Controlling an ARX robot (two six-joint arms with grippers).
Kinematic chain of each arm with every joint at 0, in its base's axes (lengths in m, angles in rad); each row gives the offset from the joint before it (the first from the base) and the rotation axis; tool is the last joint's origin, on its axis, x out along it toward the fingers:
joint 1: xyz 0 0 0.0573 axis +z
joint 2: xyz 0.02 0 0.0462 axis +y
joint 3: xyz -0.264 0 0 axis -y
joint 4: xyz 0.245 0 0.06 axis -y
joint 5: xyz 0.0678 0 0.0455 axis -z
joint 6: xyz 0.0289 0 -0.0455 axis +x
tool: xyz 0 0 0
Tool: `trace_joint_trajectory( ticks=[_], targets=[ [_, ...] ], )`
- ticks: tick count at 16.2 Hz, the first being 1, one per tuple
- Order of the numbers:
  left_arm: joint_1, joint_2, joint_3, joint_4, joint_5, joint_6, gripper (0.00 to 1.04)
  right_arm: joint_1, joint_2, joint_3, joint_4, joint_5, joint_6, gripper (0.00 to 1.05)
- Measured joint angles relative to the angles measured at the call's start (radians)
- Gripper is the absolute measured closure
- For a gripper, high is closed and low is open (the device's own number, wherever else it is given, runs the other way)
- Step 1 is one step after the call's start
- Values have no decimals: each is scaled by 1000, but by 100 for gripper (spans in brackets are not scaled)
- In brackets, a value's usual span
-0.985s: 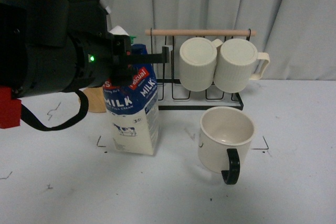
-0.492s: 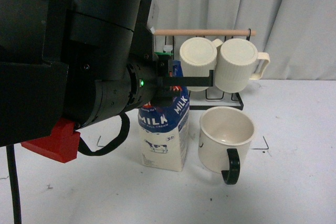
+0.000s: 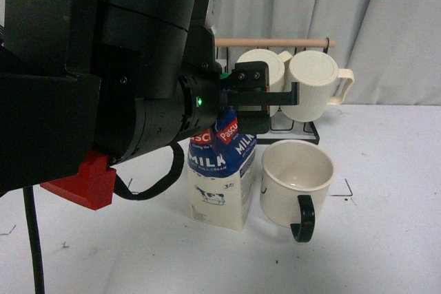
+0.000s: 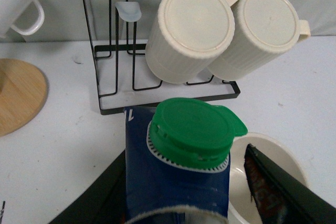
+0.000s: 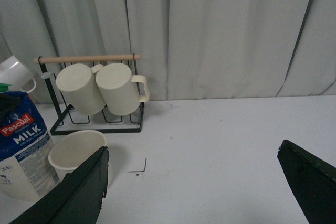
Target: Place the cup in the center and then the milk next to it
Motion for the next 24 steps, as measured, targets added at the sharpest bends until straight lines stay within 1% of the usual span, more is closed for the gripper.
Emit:
trace_joint_trajectory(
  ticks=[1, 3, 4, 5, 7, 10, 11, 12, 13, 14, 15, 17, 19, 20, 21, 24],
  targets=[
    [8, -16, 0, -12, 10, -8, 30, 0, 0, 0, 0, 0, 0, 6],
    [32, -78, -4, -31, 36, -39, 10, 0, 0, 0, 0, 0, 0, 6],
    [53, -133, -10, -48, 46, -63, 6, 0, 0, 0, 0, 0, 0, 6],
    [73, -172, -21, -54, 53, -85, 8, 0, 0, 0, 0, 0, 0, 6],
    [120, -264, -74, -34, 76, -115, 7, 0, 0, 0, 0, 0, 0, 6],
    [188, -417, -150, -45, 112, -127, 7, 0, 0, 0, 0, 0, 0, 6],
    [224, -496, -180, -69, 122, -126, 7, 0, 0, 0, 0, 0, 0, 6],
    [257, -572, -237, 8, 72, -71, 12, 0, 0, 0, 0, 0, 0, 6],
    [290, -644, -297, 61, 5, 12, 21, 0, 0, 0, 0, 0, 0, 6],
    [322, -715, -369, 93, -18, 110, 32, 0, 0, 0, 0, 0, 0, 6],
    [349, -756, -430, 107, -13, 177, 43, 0, 0, 0, 0, 0, 0, 6],
    [381, -808, -552, 116, 44, 244, 68, 0, 0, 0, 0, 0, 0, 6],
    [410, -873, -609, 124, 68, 261, 86, 0, 0, 0, 0, 0, 0, 6],
    [426, -912, -636, 127, 82, 263, 97, 0, 0, 0, 0, 0, 0, 6],
    [438, -940, -660, 124, 92, 263, 103, 0, 0, 0, 0, 0, 0, 6],
    [473, -1047, -743, 87, 136, 265, 103, 0, 0, 0, 0, 0, 0, 6]
  ],
)
